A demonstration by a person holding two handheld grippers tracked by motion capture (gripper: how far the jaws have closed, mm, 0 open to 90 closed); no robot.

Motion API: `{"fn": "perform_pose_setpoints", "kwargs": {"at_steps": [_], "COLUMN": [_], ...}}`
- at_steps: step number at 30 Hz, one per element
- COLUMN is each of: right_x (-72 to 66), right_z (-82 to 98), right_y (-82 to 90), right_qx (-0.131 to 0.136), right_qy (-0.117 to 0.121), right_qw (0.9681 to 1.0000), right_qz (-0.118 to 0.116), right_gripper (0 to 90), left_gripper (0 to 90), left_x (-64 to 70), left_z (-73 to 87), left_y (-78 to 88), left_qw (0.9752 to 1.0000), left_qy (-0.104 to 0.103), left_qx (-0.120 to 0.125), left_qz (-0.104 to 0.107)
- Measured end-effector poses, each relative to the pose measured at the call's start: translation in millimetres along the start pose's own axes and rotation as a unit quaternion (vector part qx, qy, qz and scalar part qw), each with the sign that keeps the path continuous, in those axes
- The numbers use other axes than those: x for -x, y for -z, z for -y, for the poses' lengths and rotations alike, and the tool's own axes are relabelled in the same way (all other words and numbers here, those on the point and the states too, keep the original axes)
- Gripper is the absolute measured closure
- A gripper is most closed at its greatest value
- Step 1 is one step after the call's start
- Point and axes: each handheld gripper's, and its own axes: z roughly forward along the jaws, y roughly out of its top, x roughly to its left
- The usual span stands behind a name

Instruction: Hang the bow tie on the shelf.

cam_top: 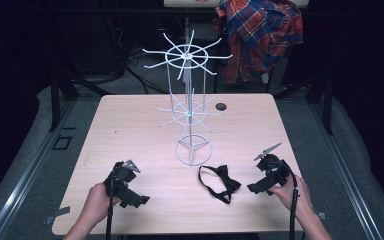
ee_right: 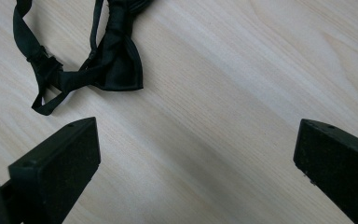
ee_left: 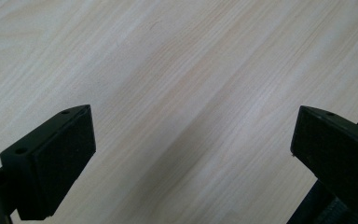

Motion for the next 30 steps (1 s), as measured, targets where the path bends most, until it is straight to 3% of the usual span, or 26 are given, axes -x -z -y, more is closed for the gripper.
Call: {"fn": "perform_pose_setpoints", "kwargs": {"at_steps": [16, 18, 22, 30], "right_x": [-4.4, -5.0, -5.5, -7.7], "right_z": [-5.0, -5.0, -6.5, -9.9], "right_y": [-3.4, -3.8, -1.5, -3.7], "right_qx": [0.003, 0.012, 0.027, 0.019], "right_qy": [0.016, 0.018, 0.023, 0.03], "right_qw": [0.9998, 0.9996, 0.9993, 0.9993], "right_qz": [-0.007, -0.015, -0.01, -0.007], "right_gripper": [0.0, 0.0, 0.0, 0.0], "left_gripper": [0.0, 0.0, 0.0, 0.0], "left_x": [1.6, 2.3, 2.1, 3.0], "left_z": [-1.1, -1.2, -0.9, -1.0], "left_y": [-0.4, -1.0, -0.7, -1.0], "left_qw": [1.0, 1.0, 1.0, 1.0], "left_qy": [-0.008, -0.008, -0.008, -0.008], "left_qx": [0.0, 0.001, 0.0, 0.002], "left_qz": [0.003, 0.003, 0.002, 0.003]}}
